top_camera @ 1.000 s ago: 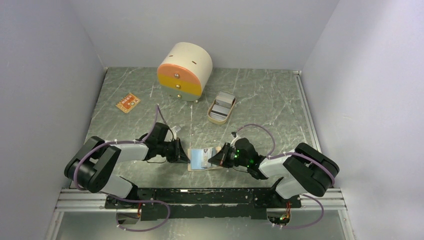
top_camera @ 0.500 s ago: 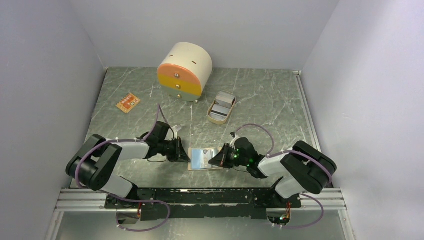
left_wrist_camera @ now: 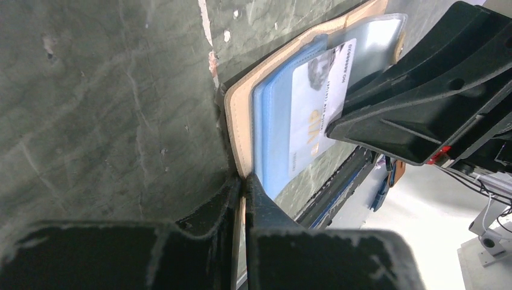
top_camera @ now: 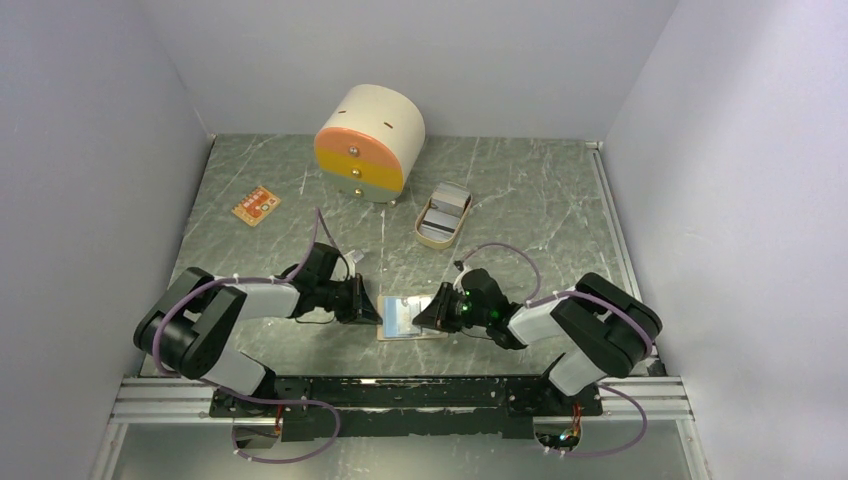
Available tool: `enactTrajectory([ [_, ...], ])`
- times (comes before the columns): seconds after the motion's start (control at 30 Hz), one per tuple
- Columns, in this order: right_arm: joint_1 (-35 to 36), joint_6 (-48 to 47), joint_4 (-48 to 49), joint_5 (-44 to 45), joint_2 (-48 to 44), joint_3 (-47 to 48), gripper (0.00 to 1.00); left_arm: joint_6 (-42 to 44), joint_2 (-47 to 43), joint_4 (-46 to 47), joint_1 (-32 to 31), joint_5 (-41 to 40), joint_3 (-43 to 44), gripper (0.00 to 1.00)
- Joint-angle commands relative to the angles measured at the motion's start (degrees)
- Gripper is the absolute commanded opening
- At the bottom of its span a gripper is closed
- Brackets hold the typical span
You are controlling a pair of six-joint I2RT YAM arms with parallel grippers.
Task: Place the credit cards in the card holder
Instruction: Insert the credit card into the card holder.
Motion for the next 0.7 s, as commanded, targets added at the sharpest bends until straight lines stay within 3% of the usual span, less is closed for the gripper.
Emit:
enactTrajectory([
  [0.0,0.00,-1.28,-5.11,2.29,-0.44,1.03,0.27,-0.03,1.16,1.27,-0.32,0.09,-0.98,0.09],
  [0.07,0.05,-2.08,-8.82,4.40,-2.54,1.44,0.40,-0.01,0.78,1.17,-0.34,0.35,-0.95,0.09],
  [0.13,0.01,-3.01,-13.29,6.46,-4.35,2.15,0.44,0.16,0.68,0.71,-0.30,-0.35,-0.62,0.09],
  [0.27,0.13,-5.39,-17.62,8.56,-7.05,4.07,0.45,0.45,1.68,0.88,-0.30,-0.26,-0.39,0.09],
  [0.67,2.48,-4.59,-12.24,5.66,-3.43,6.38,0.41,-2.35,-2.04,2.10,-0.41,1.48,-1.32,0.09],
])
